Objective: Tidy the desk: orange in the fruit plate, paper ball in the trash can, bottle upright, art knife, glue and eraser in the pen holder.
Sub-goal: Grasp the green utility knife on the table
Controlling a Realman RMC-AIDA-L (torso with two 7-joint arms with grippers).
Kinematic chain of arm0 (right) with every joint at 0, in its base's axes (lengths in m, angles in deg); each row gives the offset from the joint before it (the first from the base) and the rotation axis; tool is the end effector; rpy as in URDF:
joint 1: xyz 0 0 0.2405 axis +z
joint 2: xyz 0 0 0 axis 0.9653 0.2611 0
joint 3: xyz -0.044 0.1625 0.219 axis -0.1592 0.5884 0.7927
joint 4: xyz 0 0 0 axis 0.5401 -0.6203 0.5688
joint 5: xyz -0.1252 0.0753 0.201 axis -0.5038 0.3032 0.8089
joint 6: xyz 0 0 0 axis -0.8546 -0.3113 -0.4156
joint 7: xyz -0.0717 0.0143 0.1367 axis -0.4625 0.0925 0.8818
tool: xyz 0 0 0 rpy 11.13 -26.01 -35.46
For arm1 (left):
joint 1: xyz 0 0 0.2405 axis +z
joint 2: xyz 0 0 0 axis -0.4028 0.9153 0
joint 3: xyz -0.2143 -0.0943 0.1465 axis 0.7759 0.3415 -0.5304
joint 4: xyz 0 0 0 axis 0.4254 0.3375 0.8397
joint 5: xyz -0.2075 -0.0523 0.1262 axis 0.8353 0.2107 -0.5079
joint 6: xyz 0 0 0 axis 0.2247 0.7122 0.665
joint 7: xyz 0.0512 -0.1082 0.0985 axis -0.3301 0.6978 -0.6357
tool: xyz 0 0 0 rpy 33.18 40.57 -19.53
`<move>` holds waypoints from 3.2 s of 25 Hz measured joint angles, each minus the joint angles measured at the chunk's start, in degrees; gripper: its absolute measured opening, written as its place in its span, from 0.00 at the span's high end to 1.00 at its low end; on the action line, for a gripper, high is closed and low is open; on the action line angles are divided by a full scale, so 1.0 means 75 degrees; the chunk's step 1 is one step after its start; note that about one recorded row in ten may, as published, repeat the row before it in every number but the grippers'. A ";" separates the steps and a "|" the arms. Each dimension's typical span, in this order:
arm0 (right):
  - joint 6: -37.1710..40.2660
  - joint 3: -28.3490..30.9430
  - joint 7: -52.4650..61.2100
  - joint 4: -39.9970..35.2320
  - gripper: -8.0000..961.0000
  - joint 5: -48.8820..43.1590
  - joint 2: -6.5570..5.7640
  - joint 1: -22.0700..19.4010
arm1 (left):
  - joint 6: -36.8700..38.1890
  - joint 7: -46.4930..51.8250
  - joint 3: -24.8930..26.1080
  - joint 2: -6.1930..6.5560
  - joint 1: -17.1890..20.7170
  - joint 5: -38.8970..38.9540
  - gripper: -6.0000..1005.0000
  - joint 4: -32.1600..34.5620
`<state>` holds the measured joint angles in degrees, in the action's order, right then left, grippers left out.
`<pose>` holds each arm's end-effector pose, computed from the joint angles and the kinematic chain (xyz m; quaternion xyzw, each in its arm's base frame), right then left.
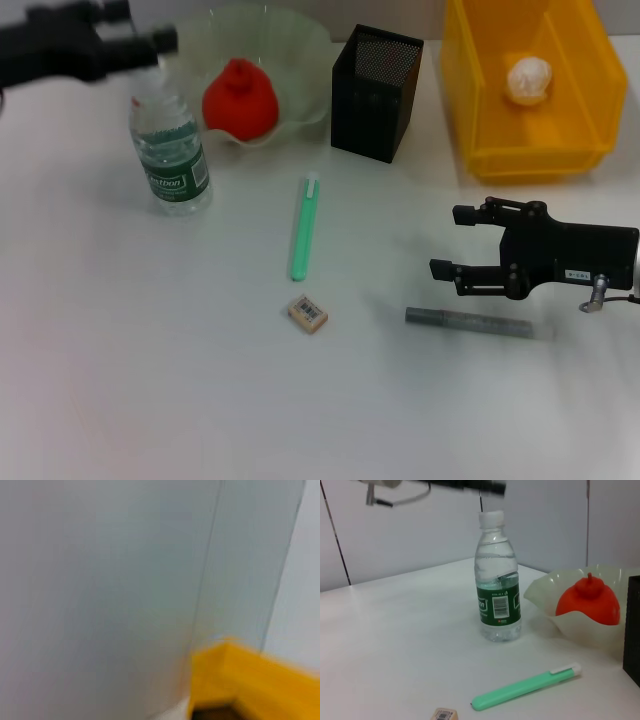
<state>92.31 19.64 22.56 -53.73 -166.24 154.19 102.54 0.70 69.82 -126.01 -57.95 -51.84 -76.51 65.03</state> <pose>0.3322 0.3598 -0.0481 -0.9523 0.1593 0.1966 0.1709 -0.2621 0.4280 0.0857 -0.8937 -0.2298 -0.2696 0.2752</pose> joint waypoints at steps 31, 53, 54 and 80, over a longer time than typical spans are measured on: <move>-0.0037 0.0000 0.0543 -0.0023 0.14 0.0017 -0.0019 0.0307 | 0.1847 -0.4787 -0.0146 -0.0256 0.0282 -0.0534 0.17 -0.3835; -0.0043 0.0000 0.0610 -0.0023 0.14 0.0017 -0.0014 0.0291 | 0.1950 -0.2373 -0.0228 -0.0298 -0.0272 0.0119 0.17 -0.3788; -0.0043 0.0000 0.0610 -0.0023 0.14 0.0017 -0.0014 0.0291 | 0.1950 -0.1375 -0.0262 -0.0301 -0.0498 0.0091 0.17 -0.3483; -0.0049 -0.0071 0.0490 -0.0140 0.14 -0.0091 -0.0011 0.0267 | 0.1225 0.6891 -0.0954 -0.0346 -0.3725 -0.5079 0.17 -0.0099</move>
<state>91.94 19.11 26.24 -54.78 -166.92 154.11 104.55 9.88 121.51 -133.17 -60.55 -79.78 -114.61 64.29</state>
